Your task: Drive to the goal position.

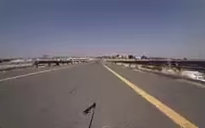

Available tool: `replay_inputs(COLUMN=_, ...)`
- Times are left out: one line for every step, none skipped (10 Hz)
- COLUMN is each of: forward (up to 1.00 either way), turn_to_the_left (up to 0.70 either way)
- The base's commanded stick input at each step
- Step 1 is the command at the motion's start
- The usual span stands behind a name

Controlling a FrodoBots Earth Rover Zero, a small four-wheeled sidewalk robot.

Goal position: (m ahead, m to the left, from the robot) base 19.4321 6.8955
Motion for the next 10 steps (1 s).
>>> replay_inputs(forward=1.00, turn_to_the_left=-0.01)
replay_inputs(forward=1.00, turn_to_the_left=-0.01)
replay_inputs(forward=1.00, turn_to_the_left=-0.01)
replay_inputs(forward=1.00, turn_to_the_left=-0.01)
replay_inputs(forward=1.00, turn_to_the_left=-0.01)
replay_inputs(forward=1.00, turn_to_the_left=-0.01)
replay_inputs(forward=1.00, turn_to_the_left=-0.01)
replay_inputs(forward=1.00, turn_to_the_left=-0.01)
replay_inputs(forward=1.00, turn_to_the_left=-0.01)
replay_inputs(forward=1.00, turn_to_the_left=-0.01)
